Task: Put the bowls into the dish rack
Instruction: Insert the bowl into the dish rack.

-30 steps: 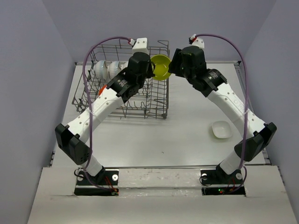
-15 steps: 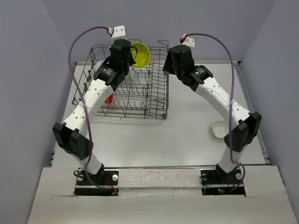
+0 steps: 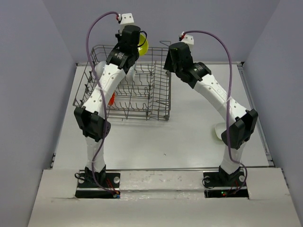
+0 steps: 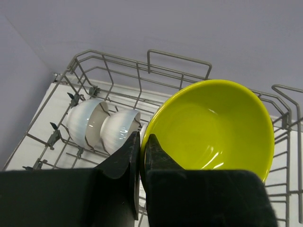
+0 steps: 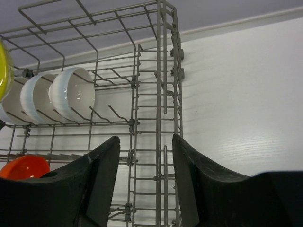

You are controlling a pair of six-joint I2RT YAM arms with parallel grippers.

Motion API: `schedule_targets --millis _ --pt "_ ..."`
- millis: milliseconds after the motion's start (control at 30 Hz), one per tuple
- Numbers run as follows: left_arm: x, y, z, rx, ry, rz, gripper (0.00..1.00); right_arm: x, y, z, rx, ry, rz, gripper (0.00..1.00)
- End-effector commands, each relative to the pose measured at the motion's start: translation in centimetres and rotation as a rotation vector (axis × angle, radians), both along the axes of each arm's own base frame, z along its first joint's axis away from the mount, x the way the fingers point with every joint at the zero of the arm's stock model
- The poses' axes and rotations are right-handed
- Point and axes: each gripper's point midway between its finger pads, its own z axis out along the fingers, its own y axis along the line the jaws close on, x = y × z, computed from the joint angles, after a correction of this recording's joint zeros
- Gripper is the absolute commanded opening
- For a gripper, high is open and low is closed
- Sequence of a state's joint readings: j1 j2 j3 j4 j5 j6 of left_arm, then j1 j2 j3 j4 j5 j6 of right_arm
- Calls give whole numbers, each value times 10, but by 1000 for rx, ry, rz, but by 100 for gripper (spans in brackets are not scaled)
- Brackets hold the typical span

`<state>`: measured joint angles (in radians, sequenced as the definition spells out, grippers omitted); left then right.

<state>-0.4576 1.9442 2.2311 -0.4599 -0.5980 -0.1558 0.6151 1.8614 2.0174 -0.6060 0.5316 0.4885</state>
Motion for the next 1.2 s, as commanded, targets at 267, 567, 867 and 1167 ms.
schedule_targets --millis 267,567,867,1167 --pt "17 17 30 222 -83 214 0 -8 0 -46 -28 76 18 49" --pt "15 -8 10 500 -71 477 0 -13 1 -58 -24 96 32 42" --pt "10 -9 5 637 -6 543 0 -21 -1 -72 -27 112 53 26" --pt "21 -12 -7 599 -17 484 0 -24 -2 -68 3 103 42 4"
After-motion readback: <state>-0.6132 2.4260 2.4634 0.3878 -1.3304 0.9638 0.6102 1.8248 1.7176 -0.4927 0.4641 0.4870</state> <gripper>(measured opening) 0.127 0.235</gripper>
